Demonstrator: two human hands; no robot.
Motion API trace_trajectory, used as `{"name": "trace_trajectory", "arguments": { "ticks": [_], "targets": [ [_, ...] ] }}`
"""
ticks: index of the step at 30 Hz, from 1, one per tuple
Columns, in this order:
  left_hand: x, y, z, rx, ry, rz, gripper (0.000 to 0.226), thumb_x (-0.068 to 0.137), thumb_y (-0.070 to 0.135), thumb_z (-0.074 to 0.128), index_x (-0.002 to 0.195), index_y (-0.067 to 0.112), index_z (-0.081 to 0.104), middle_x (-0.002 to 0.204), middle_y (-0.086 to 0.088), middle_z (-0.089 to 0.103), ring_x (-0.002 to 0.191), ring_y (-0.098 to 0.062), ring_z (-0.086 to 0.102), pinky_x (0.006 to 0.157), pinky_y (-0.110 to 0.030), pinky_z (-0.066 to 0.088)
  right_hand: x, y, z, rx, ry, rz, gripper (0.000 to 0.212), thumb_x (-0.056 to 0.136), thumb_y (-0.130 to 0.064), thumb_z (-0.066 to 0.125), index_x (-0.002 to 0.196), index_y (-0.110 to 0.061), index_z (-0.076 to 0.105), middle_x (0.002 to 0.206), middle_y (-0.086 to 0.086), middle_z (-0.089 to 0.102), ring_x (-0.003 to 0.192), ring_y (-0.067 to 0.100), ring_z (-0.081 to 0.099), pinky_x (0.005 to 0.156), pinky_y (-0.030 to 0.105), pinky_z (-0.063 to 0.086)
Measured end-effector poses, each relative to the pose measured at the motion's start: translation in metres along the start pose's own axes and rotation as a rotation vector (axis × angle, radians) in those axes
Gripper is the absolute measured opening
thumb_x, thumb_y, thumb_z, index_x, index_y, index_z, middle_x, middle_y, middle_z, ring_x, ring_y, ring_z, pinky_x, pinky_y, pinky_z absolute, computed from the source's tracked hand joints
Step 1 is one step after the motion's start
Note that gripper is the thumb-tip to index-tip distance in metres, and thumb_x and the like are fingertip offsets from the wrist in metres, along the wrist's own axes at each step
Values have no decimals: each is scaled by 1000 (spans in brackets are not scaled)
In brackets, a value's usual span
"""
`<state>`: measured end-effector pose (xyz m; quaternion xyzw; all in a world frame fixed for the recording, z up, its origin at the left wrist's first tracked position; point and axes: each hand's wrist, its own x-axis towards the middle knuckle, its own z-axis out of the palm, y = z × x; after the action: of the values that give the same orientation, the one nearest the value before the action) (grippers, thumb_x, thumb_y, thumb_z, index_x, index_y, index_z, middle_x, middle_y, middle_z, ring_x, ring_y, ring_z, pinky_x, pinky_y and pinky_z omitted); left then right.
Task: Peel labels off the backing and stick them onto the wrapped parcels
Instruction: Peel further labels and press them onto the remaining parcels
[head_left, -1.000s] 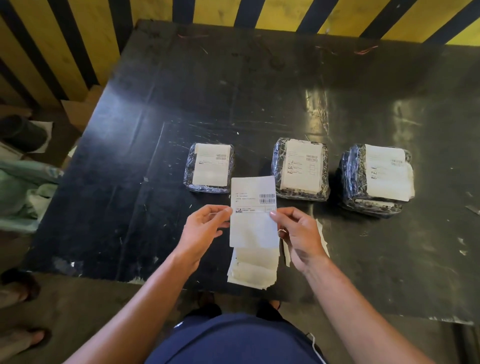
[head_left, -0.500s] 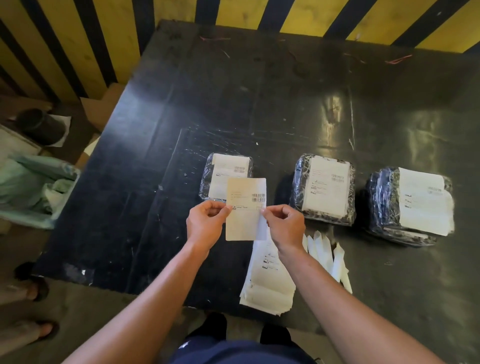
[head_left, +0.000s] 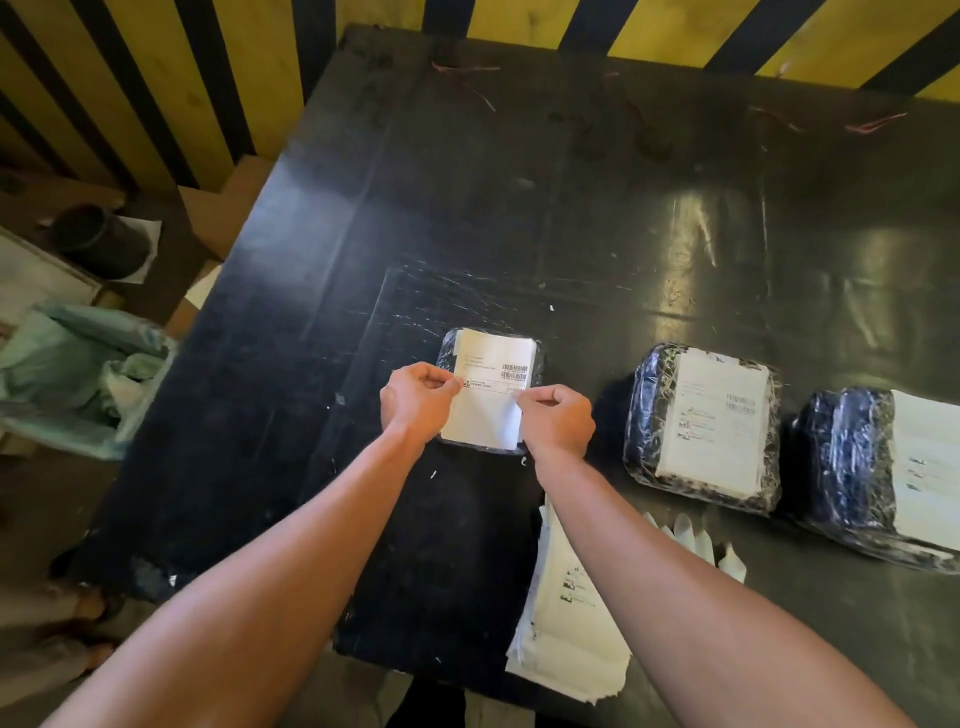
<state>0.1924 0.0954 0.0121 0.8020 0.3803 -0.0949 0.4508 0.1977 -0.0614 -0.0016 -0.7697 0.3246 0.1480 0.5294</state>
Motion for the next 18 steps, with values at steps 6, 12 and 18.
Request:
{"name": "trace_trajectory", "arguments": {
  "ticks": [6,12,18],
  "targets": [
    [15,2,5,63,3,16,14,93,37,79,99,24,77,101,3,75,94,-17,70,55,-25,49,11,0,9,-51,57,-18,5,90,-27,79,88,-22,77,96,-6,77,88,17,69,65,27,49],
    [21,-1,10,70,4,1,14,92,37,79,100,25,78,99,4,76,88,-14,69,56,-24,49,17,3,18,-82,82,-8,9,89,-28,80,83,-24,74,92,-8,76,83,15,67,76,37,60],
    [25,-1,12,102,-2,-3,16,93,37,79,103,24,77,99,5,75,89,-14,69,55,-24,49,19,3,21,-106,101,-5,7,90,-27,79,85,-24,74,96,-5,77,86,18,69,76,36,60]
  ]
}}
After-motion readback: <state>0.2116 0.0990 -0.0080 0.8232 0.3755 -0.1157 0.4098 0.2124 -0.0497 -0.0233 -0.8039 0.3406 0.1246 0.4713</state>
